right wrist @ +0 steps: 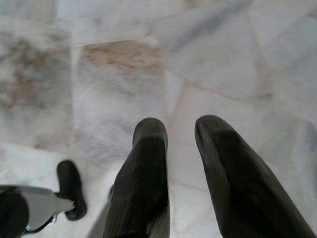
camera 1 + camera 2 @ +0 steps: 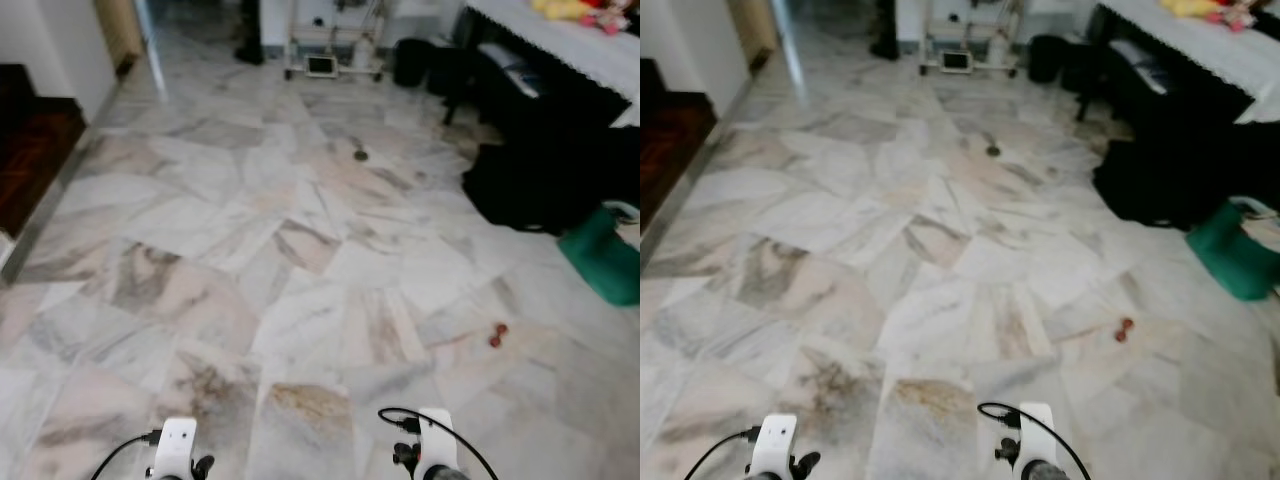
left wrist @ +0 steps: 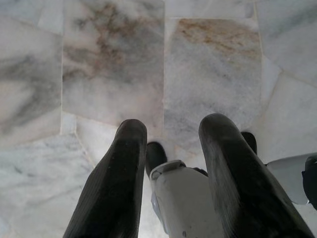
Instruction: Setting the table
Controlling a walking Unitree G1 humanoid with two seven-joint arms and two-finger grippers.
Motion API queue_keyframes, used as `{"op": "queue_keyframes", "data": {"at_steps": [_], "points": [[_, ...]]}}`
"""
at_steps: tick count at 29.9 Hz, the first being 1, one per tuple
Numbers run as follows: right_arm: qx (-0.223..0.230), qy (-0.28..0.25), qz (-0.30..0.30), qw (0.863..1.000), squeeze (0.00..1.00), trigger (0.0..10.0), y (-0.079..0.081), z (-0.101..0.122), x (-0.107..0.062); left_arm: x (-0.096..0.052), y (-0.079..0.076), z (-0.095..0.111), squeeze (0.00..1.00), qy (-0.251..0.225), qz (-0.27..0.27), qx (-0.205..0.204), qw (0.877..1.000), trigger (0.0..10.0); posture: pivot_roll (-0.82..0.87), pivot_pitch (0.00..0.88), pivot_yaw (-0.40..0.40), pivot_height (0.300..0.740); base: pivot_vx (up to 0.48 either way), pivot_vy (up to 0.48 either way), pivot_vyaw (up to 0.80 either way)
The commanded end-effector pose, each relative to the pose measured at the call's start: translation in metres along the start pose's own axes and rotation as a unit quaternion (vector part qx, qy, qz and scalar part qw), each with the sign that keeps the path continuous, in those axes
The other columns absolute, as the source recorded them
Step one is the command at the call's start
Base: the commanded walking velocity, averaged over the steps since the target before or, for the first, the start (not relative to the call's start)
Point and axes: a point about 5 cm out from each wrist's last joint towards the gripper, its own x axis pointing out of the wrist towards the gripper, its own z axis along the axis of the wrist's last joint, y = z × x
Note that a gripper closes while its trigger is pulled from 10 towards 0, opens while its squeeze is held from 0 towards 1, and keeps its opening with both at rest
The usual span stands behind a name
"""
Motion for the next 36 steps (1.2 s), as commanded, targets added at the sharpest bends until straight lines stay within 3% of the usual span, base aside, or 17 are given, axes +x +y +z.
{"op": "queue_keyframes", "data": {"at_steps": [1, 14, 25, 36], "points": [[0.004, -0.001, -0.010, 1.000, 0.00, 10.0, -0.007, 0.003, 0.000, -0.001, 0.000, -0.006, 0.00, 0.014, 0.002, -0.008, 1.000, 10.0, -0.02, 0.000, -0.080, 0.740, 0.000, 0.000, -0.76], [0.015, -0.001, -0.015, 1.000, 0.00, 10.0, -0.004, 0.003, 0.000, -0.003, 0.007, -0.009, 0.00, 0.020, 0.005, -0.006, 1.000, 10.0, -0.02, 0.000, -0.073, 0.740, 0.000, 0.000, -0.76], [0.019, -0.004, -0.021, 1.000, 0.00, 10.0, -0.008, 0.005, 0.000, -0.006, 0.025, -0.010, 0.00, 0.024, 0.011, 0.002, 1.000, 10.0, -0.02, 0.000, -0.065, 0.740, 0.000, 0.000, -0.76], [0.018, -0.002, -0.022, 1.000, 0.00, 10.0, -0.008, 0.004, 0.000, -0.002, 0.012, -0.004, 0.00, 0.024, 0.007, 0.015, 1.000, 10.0, -0.02, 0.000, -0.067, 0.740, 0.000, 0.000, -0.76]]}}
